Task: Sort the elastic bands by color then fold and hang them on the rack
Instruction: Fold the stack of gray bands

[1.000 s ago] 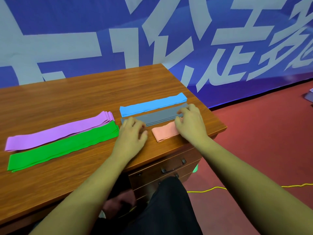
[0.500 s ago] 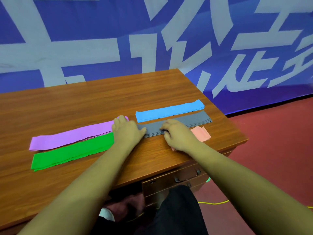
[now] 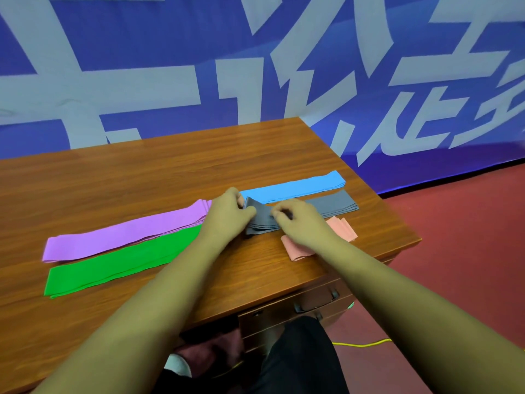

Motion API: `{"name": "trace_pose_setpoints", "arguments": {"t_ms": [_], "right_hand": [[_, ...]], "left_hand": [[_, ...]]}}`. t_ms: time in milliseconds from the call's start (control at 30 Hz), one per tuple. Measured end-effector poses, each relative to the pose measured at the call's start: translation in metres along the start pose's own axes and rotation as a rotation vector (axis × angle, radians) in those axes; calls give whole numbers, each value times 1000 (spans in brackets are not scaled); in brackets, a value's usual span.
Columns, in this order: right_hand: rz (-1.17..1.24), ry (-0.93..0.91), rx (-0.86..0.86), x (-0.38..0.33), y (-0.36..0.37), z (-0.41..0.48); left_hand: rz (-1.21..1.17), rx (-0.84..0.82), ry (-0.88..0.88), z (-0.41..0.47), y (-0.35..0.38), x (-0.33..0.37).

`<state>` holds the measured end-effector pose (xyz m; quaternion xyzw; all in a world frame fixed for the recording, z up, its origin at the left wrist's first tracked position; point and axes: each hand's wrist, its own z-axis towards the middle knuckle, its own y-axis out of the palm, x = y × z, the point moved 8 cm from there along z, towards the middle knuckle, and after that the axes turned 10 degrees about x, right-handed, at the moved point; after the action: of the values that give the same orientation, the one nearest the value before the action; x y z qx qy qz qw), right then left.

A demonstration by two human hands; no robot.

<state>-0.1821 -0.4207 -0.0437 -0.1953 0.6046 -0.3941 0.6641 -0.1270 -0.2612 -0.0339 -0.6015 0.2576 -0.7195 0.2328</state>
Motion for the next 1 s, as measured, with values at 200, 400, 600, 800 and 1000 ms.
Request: {"name": "trace_pose_setpoints", "arguments": {"t_ms": [200,400,600,800,1000], "right_hand": [[778,544,-64,2,2,4],[815,564,-37,17,-5,7],[961,673,4,25,-18,8],[1108,662,32,24,-37,13],[916,624,41,41,-54,19]], "left_hand": [[-564,-132,-233,-7,18,12],[-680,-225,-209,-8,36,13],[-290,-171,182,-10,39,27],[-356,-209,233,-4,58,37],[-386,-243,226,4,76,45]]}}
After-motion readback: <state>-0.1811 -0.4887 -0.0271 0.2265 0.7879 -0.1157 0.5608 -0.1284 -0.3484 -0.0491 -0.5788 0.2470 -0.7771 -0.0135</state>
